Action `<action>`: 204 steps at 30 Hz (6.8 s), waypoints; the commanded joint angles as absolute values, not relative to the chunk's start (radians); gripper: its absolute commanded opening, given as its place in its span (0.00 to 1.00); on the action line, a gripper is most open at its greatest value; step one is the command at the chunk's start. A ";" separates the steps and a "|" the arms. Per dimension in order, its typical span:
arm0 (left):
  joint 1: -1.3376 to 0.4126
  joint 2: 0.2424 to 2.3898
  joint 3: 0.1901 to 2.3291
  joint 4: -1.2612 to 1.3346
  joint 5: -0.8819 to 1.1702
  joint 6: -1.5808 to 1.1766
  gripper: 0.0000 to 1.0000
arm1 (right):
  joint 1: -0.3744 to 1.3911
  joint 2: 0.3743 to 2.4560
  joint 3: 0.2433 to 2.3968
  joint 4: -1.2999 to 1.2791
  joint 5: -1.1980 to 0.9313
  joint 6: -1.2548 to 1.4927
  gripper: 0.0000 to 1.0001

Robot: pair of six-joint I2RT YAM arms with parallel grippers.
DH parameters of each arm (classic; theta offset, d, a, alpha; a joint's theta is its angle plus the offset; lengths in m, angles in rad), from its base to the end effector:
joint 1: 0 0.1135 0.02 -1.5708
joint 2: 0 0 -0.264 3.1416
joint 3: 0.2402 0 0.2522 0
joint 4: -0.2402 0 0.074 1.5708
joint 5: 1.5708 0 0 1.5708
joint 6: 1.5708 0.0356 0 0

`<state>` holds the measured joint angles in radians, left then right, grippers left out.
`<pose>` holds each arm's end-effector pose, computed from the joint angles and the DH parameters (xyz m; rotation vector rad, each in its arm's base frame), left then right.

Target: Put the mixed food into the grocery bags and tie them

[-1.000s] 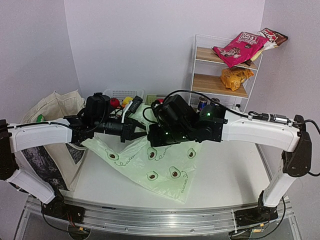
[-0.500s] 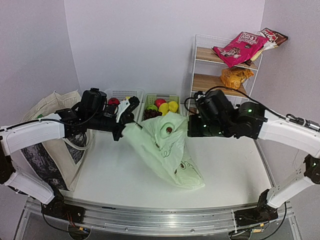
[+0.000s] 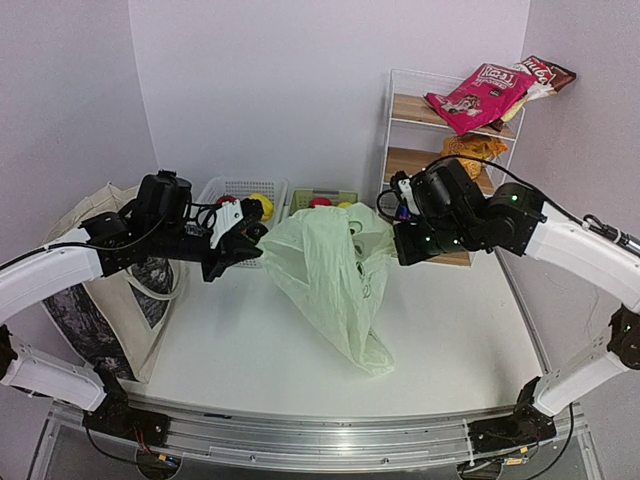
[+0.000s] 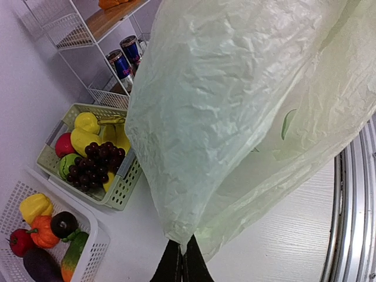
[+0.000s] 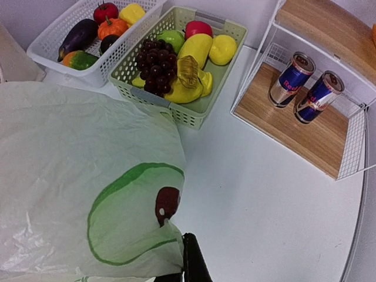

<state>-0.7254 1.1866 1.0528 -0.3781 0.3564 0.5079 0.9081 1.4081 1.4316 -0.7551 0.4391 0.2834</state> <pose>0.1904 -0.1854 0.3324 1.3782 1.5660 -0.5032 0.1964 0.2270 0.3688 -0.4704 2.1737 0.1452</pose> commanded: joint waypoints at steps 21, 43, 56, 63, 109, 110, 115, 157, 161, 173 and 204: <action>-0.723 0.967 1.169 -0.579 0.640 0.837 1.00 | 0.926 1.585 1.688 -0.737 -0.057 0.250 0.00; -0.827 1.201 1.244 -0.678 0.518 0.995 0.77 | 0.964 1.652 1.768 -0.688 -0.040 0.259 0.00; -0.833 1.211 1.087 -0.498 0.414 1.232 0.73 | 0.968 1.669 1.795 -0.678 -0.063 0.253 0.00; -0.833 1.233 1.104 -0.421 0.391 1.248 0.04 | 0.967 1.665 1.783 -0.676 -0.078 0.249 0.00; -0.831 1.191 1.564 -0.672 0.472 0.097 0.00 | 1.235 1.794 1.705 -1.180 0.406 0.939 0.80; -0.830 1.186 1.559 -0.680 0.470 0.120 0.00 | 1.231 1.775 1.678 -1.182 0.444 0.944 0.60; -0.808 1.082 1.401 -0.636 0.381 0.312 0.00 | 1.168 1.632 1.628 -1.185 0.607 0.887 0.00; -0.664 1.155 1.504 -0.858 0.576 0.047 0.00 | 0.784 2.269 2.332 -1.150 -0.598 0.613 0.00; -0.664 1.205 1.449 -0.813 0.583 0.060 0.00 | 0.755 2.310 2.381 -1.147 -0.618 0.596 0.12; -0.664 1.206 1.401 -0.847 0.460 0.182 0.00 | 0.661 2.200 2.496 -0.881 -0.887 0.463 0.67; -0.607 1.279 1.546 -0.922 0.543 0.203 0.00 | 0.626 2.421 2.318 -0.691 0.156 -0.028 0.82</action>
